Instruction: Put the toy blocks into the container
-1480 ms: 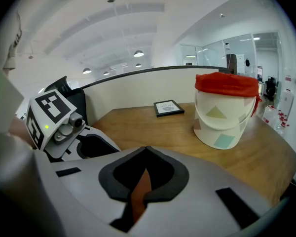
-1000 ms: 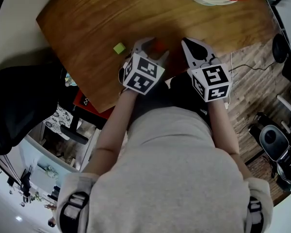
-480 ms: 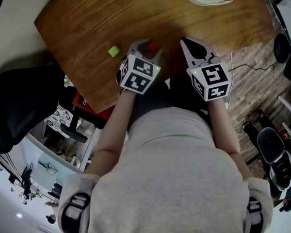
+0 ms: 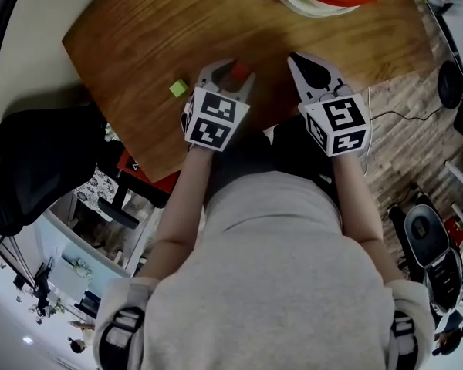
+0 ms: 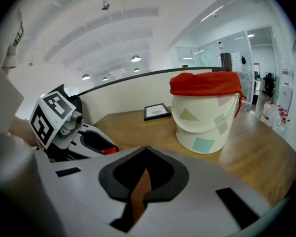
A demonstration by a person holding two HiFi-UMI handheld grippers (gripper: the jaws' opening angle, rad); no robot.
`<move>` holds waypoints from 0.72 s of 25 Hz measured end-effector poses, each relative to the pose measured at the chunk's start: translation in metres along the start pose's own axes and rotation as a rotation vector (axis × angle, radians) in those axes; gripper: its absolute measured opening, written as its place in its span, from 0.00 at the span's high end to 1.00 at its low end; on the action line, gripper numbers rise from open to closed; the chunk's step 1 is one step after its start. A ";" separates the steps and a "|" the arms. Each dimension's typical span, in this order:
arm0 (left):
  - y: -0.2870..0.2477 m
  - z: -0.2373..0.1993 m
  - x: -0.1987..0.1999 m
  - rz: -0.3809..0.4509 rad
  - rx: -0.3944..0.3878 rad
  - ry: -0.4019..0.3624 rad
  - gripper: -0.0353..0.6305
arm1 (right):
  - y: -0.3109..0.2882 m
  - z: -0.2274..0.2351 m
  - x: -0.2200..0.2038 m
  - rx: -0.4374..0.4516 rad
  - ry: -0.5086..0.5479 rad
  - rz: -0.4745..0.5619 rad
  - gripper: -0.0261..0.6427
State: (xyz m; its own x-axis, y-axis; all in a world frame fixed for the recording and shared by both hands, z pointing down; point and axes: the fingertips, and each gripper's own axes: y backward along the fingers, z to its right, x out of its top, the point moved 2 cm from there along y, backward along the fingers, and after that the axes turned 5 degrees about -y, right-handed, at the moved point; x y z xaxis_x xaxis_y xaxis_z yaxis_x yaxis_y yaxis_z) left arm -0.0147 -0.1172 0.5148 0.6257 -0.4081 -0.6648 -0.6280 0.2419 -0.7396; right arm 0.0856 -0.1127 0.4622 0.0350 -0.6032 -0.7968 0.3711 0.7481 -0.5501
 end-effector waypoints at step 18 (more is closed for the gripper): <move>0.028 -0.007 0.128 0.244 0.114 -0.049 0.71 | 0.033 0.021 0.086 0.069 0.126 0.163 0.94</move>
State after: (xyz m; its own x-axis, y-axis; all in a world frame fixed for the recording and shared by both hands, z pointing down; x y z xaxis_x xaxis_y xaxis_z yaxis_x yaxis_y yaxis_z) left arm 0.0448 -0.1694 0.4097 0.4857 -0.2836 -0.8269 -0.7083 0.4268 -0.5624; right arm 0.1201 -0.1461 0.3810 -0.0154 -0.4332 -0.9012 0.4330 0.8095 -0.3965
